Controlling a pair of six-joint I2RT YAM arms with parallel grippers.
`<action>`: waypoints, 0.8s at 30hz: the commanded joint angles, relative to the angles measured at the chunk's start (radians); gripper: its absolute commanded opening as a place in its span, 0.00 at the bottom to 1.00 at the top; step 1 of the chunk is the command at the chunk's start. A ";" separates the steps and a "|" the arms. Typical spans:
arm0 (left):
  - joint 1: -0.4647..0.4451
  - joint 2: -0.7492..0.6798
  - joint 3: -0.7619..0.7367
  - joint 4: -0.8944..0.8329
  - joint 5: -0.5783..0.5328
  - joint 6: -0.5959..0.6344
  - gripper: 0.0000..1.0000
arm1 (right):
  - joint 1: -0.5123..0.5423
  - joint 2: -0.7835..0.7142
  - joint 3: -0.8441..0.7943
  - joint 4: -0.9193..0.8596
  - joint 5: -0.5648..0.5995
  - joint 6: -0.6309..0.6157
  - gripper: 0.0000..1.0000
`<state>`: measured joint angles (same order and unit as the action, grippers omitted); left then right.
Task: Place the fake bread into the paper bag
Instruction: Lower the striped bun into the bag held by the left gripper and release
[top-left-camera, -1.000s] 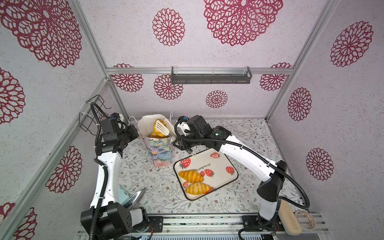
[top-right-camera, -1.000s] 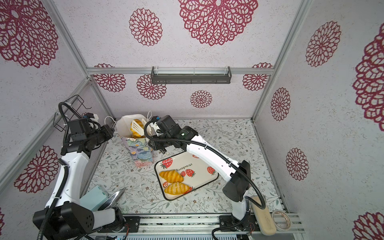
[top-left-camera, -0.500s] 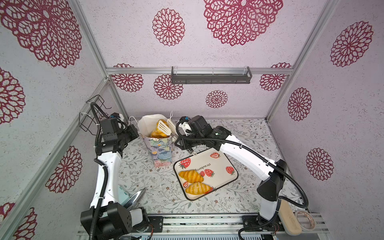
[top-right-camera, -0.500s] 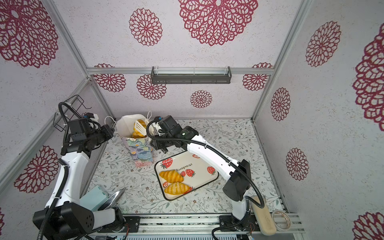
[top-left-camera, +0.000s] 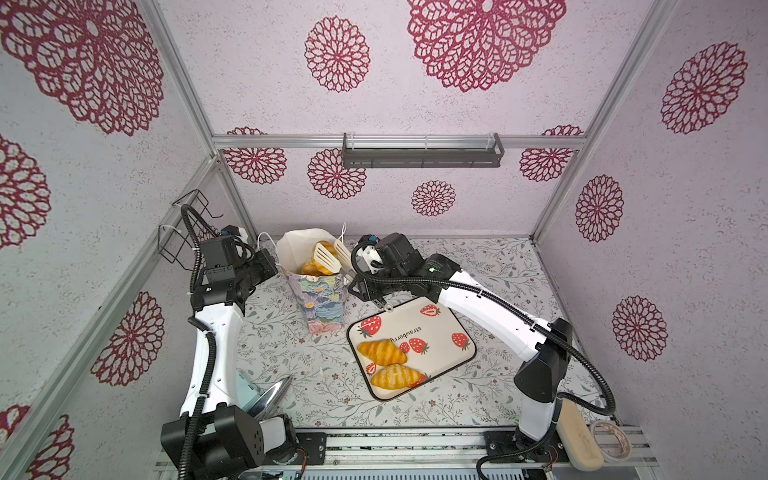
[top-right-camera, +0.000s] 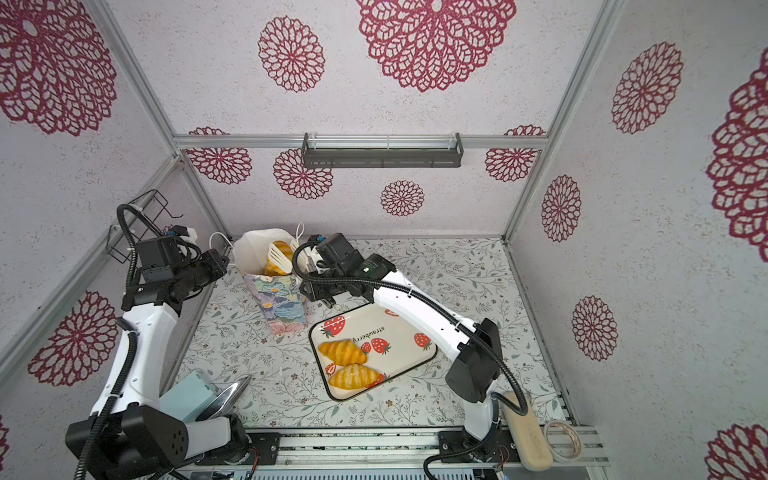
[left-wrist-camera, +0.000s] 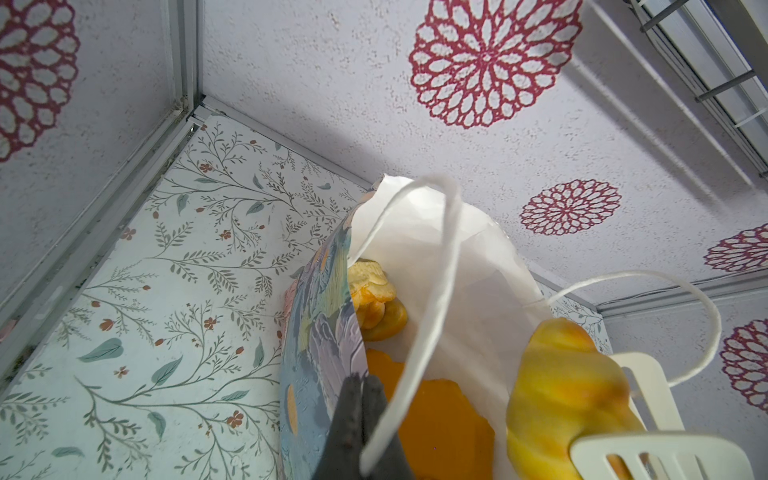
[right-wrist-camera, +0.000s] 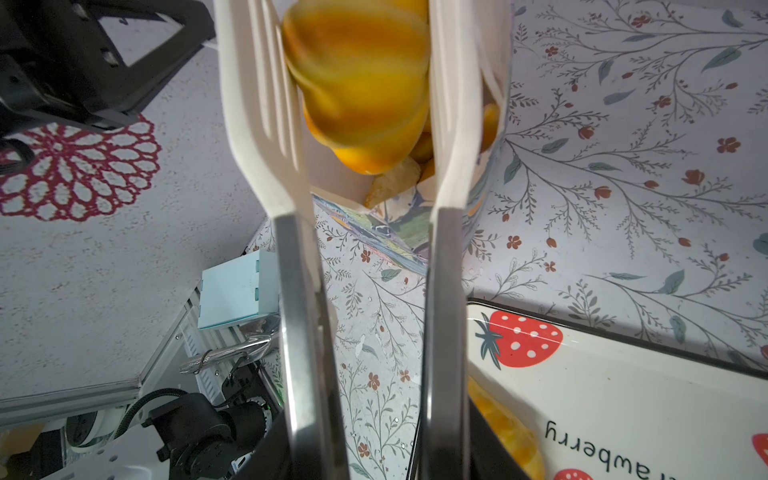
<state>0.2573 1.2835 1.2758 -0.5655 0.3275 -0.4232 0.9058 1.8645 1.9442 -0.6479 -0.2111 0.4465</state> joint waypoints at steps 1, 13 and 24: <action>-0.006 -0.010 -0.012 0.015 0.008 -0.006 0.00 | -0.004 -0.058 0.013 0.053 -0.002 0.012 0.46; -0.007 -0.010 -0.011 0.013 0.006 -0.006 0.00 | -0.005 -0.073 0.013 0.051 0.006 0.011 0.50; -0.007 -0.011 -0.010 0.006 -0.009 -0.006 0.00 | -0.002 -0.124 0.001 0.044 0.019 0.008 0.48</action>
<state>0.2550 1.2835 1.2758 -0.5652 0.3256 -0.4232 0.9058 1.8336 1.9377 -0.6415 -0.2077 0.4465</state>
